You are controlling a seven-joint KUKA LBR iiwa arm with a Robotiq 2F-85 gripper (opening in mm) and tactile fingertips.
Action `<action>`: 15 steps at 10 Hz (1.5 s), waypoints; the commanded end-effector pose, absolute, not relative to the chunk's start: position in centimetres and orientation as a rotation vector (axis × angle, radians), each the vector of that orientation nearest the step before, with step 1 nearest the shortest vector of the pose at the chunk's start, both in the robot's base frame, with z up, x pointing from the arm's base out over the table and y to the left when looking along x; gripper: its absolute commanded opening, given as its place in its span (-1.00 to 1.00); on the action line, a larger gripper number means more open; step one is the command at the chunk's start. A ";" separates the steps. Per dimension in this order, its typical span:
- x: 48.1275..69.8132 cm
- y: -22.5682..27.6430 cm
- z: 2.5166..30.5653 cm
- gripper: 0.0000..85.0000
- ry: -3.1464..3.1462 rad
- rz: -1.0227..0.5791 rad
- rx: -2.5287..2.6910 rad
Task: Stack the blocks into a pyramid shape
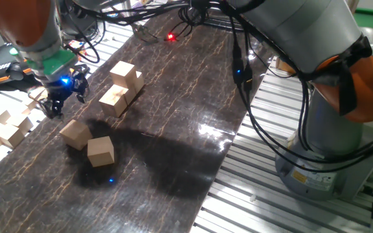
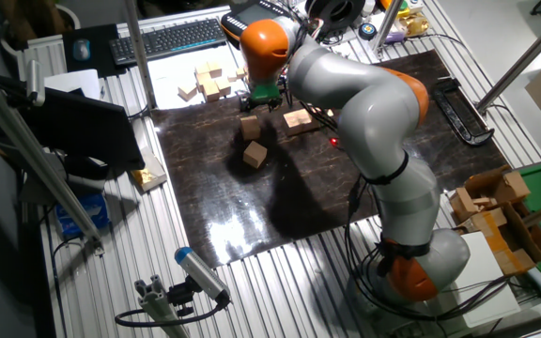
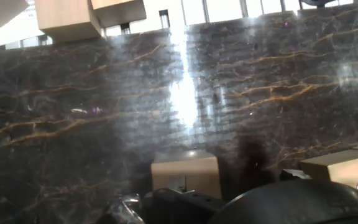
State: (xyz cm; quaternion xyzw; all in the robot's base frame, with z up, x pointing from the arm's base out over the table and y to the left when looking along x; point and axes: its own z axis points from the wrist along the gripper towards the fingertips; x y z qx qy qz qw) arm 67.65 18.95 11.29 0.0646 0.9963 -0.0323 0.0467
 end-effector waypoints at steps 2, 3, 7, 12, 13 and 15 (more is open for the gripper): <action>67.6 18.8 11.3 0.66 3.045 -0.083 0.180; 67.6 18.8 11.3 0.62 3.037 -0.087 0.165; 67.6 18.8 11.3 0.63 3.048 -0.038 0.184; 67.0 20.7 10.3 0.69 3.058 -0.027 0.219; 66.7 21.2 10.0 0.71 3.054 -0.021 0.219; 66.9 21.6 9.9 0.76 3.042 -0.041 0.172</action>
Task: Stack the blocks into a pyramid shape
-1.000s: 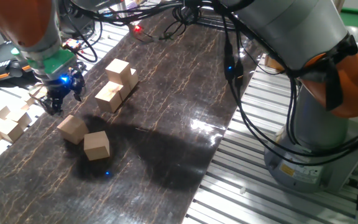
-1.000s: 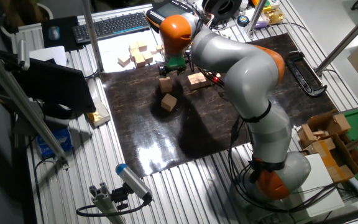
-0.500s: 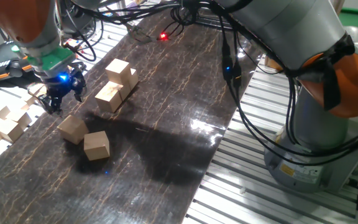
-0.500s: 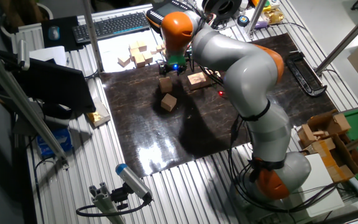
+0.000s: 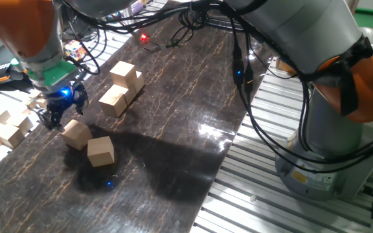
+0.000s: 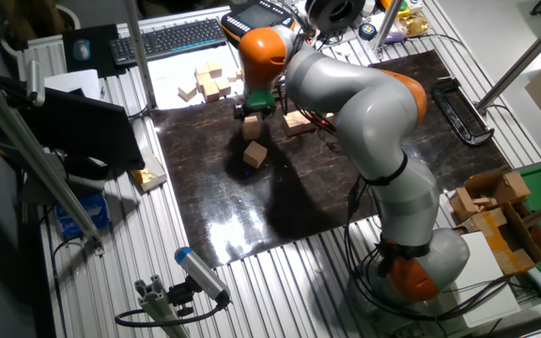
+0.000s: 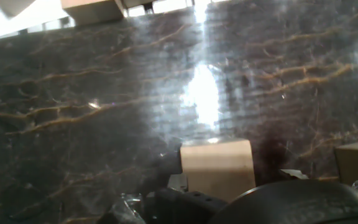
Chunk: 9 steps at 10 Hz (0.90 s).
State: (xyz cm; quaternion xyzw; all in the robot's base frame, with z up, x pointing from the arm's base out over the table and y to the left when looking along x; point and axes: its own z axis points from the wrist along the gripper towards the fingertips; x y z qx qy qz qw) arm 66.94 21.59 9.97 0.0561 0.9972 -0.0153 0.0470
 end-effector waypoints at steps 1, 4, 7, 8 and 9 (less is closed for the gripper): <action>67.1 21.9 10.0 0.77 3.042 -0.084 0.140; 67.2 22.0 9.1 0.84 3.036 -0.093 0.127; 67.3 22.0 8.4 0.89 3.035 -0.085 0.146; 67.3 22.1 8.1 0.89 3.035 -0.088 0.148; 67.4 22.2 7.6 0.90 3.035 -0.087 0.151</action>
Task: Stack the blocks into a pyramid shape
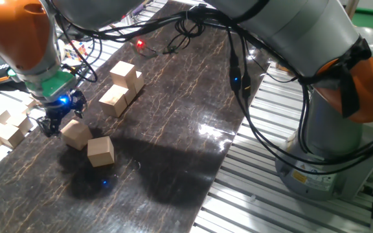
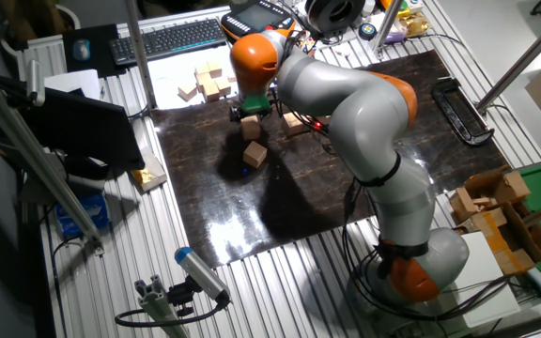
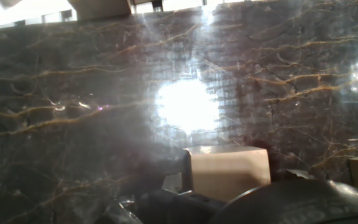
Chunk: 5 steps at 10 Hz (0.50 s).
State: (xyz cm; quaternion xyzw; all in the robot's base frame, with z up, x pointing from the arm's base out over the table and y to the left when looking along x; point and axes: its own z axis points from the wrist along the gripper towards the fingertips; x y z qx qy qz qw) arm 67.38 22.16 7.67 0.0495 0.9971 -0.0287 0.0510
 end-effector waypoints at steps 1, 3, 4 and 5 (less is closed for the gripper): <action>67.4 22.2 7.3 0.91 3.035 -0.087 0.153; 67.3 22.1 7.0 0.91 3.051 -0.077 0.172; 67.2 22.1 6.7 0.91 3.053 -0.067 0.174; 67.0 22.1 6.2 0.91 3.048 -0.069 0.179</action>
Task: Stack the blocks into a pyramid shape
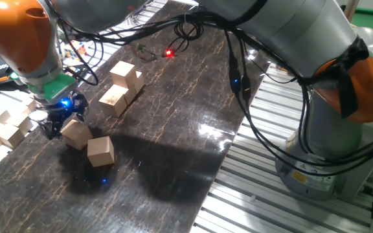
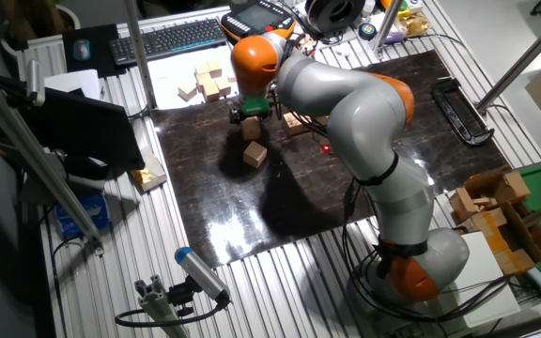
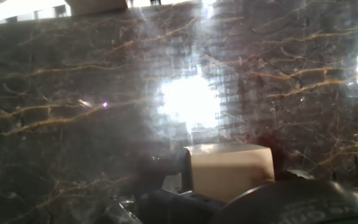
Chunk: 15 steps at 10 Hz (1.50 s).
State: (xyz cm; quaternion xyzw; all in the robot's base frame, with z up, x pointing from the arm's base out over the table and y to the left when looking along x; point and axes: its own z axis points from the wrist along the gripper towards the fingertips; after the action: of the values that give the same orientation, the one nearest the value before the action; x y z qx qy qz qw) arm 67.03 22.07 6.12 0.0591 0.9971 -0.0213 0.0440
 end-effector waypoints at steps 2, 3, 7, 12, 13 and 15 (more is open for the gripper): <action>67.0 22.0 5.7 0.91 3.046 -0.059 0.186; 67.0 22.0 5.6 0.91 3.047 -0.055 0.186; 67.0 22.0 5.4 0.68 3.051 -0.051 0.177; 67.0 22.0 5.9 -0.45 3.056 -0.045 0.166; 67.1 22.0 6.4 -0.99 3.059 -0.042 0.171; 67.5 21.8 8.4 -0.98 3.057 -0.029 0.228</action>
State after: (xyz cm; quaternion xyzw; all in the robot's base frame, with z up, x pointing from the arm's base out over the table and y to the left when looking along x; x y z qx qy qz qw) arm 67.53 21.78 8.15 0.0745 0.9964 -0.0098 0.0380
